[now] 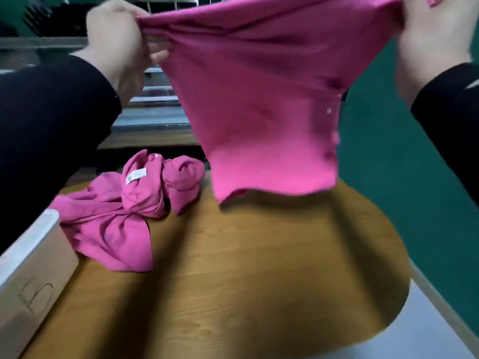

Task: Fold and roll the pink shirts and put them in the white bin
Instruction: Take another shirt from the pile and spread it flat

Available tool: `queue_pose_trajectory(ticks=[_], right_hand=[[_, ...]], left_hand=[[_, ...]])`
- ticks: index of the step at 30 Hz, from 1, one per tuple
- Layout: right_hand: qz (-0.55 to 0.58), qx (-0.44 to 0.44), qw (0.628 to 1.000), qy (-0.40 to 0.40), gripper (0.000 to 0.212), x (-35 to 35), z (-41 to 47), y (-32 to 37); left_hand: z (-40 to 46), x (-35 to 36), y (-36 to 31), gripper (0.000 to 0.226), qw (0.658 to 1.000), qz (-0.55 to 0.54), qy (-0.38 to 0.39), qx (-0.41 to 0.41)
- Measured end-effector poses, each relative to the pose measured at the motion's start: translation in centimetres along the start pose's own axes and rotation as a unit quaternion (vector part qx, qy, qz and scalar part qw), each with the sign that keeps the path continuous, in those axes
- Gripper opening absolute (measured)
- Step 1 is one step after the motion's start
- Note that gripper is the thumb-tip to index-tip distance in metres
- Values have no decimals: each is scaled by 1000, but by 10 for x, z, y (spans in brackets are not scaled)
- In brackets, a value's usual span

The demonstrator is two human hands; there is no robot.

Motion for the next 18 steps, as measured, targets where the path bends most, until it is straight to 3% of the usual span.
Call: queue_pose_trajectory(ticks=[4,9,11,13,15,18], right_hand=[[10,-14,1000,21,18,-23,-17,9],[12,32,996,87,15,-62,-133,-9],[-68,56,988,128,14,-76,-175,-23],[-125,78,973,177,19,-85,-203,-35],[-133,108,959,227,24,-87,-221,-40],[-122,142,936,299,22,-77,-235,-38]], left_hand=[[-31,-16,-43,30,979,-161,-117,46],[-114,0,34,37,981,-154,-115,-36],[-145,9,65,35,982,-141,-100,-73],[-173,15,91,33,989,-78,-67,-102],[-188,21,114,32,995,52,16,-82],[-202,28,137,63,951,280,130,-14]])
Point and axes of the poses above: each hand's wrist, its own z-axis towards the middle knuckle, its own x-axis out of the palm, y = z × x, the point moved 8 cm from there along z, towards the middle knuckle, and after that the axes turned 4 degrees about -x, right-handed, at the moved point
